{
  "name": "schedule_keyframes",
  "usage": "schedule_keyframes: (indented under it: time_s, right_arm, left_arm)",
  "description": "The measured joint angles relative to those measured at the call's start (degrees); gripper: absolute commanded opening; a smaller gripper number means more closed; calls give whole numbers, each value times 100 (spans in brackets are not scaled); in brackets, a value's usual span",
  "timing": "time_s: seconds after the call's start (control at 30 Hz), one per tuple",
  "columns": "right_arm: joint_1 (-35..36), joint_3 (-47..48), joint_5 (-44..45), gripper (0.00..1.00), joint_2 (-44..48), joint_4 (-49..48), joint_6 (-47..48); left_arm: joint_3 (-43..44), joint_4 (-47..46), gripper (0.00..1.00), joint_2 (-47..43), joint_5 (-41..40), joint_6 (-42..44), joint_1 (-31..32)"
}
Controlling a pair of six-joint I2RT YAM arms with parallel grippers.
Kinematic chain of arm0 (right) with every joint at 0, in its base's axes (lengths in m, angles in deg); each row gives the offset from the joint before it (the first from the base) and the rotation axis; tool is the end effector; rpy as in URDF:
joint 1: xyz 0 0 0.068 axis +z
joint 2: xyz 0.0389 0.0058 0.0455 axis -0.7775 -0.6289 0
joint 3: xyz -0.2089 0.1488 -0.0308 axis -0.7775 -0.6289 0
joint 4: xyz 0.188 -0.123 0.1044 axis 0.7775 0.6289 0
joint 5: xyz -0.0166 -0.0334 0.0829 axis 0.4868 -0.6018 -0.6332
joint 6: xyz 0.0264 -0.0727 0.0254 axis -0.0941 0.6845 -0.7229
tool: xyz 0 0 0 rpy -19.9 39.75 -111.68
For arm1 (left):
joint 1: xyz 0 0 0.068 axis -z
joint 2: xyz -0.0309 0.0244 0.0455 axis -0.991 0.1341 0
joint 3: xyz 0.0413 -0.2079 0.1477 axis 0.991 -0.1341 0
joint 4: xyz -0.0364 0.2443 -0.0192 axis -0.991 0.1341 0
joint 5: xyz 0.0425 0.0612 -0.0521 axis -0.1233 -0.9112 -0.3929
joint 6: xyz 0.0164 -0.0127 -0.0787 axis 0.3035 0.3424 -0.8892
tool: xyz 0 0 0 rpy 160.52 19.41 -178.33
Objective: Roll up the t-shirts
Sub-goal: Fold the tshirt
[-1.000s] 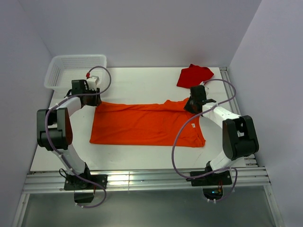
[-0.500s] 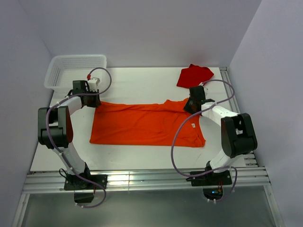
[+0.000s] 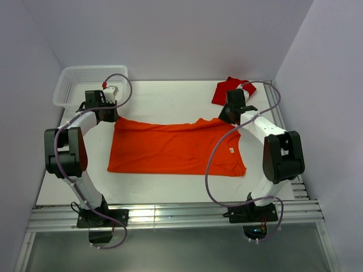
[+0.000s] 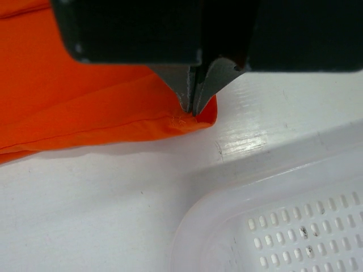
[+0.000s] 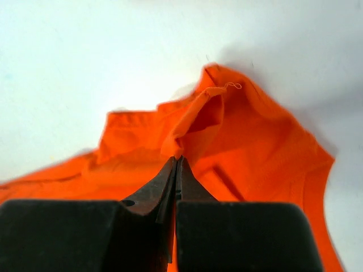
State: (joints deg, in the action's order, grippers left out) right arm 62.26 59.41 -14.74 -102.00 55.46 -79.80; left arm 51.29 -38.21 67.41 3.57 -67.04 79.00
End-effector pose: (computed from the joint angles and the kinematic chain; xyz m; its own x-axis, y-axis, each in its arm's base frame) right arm 0.3614 0.0640 0.1876 -0.6663 0.4338 -0.6065 0.3017 0.9007 0.3127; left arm 0.4027 0.0010 0.1718 -0.6766 0.0800 -0.7320 0.2549 0.9580 -0.1310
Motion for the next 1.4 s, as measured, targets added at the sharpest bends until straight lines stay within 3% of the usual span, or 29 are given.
schedule_keyframes:
  time_s: [0.3,0.5,0.93,1.4]
  right_arm:
    - [-129,1250,83,0,-597,457,278]
    - [-223,1303,131,0,-629,634,339]
    - [-223,39,98,0,271,619,260]
    - [37,-1189,85,0,1342,595,-37]
  left_arm:
    - [205,37,0,0,-72,-116,0]
    - [275,39,0,-2,-201,-195,-2]
    - [402,822,0,-90,24,166,-122]
    - [109,1768,0,-785,323,981,-125]
